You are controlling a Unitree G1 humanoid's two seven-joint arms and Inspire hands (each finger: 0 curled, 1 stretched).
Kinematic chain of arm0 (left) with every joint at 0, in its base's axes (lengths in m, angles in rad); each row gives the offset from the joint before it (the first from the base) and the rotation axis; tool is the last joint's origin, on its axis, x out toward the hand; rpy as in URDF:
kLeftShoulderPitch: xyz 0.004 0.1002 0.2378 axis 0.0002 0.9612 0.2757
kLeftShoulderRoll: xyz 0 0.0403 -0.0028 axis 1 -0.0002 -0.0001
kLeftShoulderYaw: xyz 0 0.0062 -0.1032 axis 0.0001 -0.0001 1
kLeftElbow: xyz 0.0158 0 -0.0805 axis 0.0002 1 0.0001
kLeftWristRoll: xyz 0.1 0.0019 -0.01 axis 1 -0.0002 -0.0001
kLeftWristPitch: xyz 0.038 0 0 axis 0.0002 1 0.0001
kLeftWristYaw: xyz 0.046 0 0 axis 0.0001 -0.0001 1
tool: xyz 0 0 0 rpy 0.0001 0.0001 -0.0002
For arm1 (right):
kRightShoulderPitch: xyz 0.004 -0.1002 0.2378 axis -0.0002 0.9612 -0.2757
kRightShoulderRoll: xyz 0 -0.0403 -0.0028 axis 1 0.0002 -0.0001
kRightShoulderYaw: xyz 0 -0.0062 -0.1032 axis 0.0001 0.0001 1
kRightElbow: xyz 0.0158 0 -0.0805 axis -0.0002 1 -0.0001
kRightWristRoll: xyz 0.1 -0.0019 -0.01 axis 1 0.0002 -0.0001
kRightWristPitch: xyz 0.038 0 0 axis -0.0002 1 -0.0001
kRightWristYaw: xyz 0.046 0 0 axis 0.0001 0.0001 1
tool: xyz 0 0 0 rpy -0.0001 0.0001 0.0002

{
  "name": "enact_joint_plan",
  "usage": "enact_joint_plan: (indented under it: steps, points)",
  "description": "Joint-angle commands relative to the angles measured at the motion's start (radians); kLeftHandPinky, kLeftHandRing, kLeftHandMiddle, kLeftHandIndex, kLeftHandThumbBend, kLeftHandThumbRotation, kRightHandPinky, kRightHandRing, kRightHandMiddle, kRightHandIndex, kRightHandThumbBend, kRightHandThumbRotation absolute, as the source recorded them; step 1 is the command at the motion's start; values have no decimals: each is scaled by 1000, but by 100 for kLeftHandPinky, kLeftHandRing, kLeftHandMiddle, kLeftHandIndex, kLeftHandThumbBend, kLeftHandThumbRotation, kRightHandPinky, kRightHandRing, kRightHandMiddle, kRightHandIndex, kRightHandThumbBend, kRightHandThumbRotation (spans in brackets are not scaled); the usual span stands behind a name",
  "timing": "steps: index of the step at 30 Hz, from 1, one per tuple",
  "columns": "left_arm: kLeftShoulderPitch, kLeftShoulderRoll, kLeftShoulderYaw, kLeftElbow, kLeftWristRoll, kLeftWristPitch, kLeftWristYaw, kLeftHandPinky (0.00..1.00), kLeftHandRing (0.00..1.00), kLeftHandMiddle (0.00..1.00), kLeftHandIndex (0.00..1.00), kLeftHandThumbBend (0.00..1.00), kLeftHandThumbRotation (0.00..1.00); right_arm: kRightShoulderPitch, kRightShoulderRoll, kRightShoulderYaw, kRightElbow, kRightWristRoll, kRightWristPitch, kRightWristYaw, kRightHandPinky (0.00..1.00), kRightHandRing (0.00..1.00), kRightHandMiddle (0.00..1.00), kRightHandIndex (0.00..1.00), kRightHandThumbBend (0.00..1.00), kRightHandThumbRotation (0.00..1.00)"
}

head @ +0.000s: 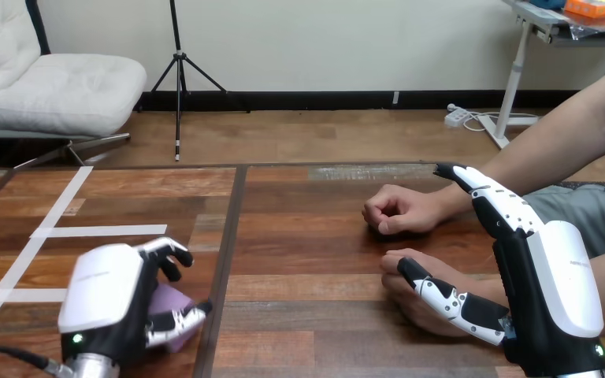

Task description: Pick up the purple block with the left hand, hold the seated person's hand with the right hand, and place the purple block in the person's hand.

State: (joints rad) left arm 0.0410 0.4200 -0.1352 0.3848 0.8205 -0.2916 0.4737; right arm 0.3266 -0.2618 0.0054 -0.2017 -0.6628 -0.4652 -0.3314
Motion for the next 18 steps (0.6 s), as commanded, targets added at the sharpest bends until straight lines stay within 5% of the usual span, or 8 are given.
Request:
enact_joint_plan:
  steps: [1, 9, 18]
  points:
    - [-10, 37, -32, -11, 23, 17, -11, 41, 56, 68, 74, 68, 50, -41, 9, 0, -17, 14, -4, -8, 86, 86, 87, 84, 58, 31]
    - [-7, 46, -50, -20, 29, 40, -8, 63, 73, 80, 83, 72, 57, -39, 8, 0, -20, 17, 0, -1, 85, 85, 86, 83, 59, 33]
    - [-5, 49, -64, -27, 28, 55, -9, 74, 81, 87, 89, 74, 60, -42, 4, 2, -8, 23, -16, -5, 84, 85, 85, 83, 60, 30]
